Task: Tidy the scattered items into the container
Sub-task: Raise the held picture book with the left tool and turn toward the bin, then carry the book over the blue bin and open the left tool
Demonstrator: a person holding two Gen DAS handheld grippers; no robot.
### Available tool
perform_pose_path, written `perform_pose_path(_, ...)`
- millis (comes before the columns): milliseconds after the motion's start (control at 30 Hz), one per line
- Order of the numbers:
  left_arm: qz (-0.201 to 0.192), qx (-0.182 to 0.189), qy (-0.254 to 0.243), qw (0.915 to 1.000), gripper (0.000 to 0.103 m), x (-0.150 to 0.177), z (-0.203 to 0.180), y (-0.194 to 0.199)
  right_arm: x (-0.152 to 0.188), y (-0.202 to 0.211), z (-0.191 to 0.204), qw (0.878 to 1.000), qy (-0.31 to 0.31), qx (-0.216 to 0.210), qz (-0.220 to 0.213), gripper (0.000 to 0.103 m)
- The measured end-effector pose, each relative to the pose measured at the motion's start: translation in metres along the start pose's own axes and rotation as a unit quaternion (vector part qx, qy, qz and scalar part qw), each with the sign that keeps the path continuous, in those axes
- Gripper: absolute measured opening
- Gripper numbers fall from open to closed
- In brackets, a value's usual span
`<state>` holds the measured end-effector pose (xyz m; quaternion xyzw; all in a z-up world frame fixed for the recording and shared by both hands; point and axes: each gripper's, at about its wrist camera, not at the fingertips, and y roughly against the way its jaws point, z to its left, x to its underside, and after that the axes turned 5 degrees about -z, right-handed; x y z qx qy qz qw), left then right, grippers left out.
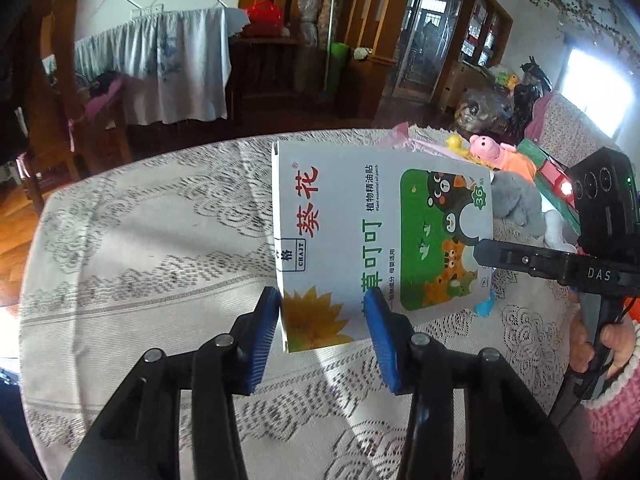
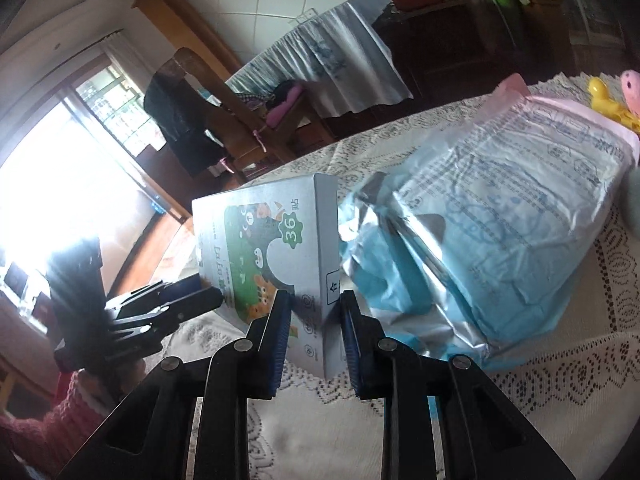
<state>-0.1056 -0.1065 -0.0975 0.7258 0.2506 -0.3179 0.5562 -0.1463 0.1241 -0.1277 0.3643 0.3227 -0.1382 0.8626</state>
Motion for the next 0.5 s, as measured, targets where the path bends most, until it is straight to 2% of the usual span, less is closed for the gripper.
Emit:
perform_pose_path(267,-0.035,-0.066,0.025,0.9969,0.044,0.020,0.043,0.087,0.006,-0.023,0.087,0.996,0.061,-0.063,0.011,0.025)
perform_pose_path(400,-0.051,-0.113,0.044,0.9914,0.044,0.041,0.072,0.136,0.014,-0.046,0.141,0.990,0.091,-0.106,0.027,0.025)
perform_pose_path(500,-0.056,-0.157,0.062,0.9841,0.044,0.060,0.097,0.173,0.021,-0.068,0.186,0.982,0.115,-0.140,0.045,0.025)
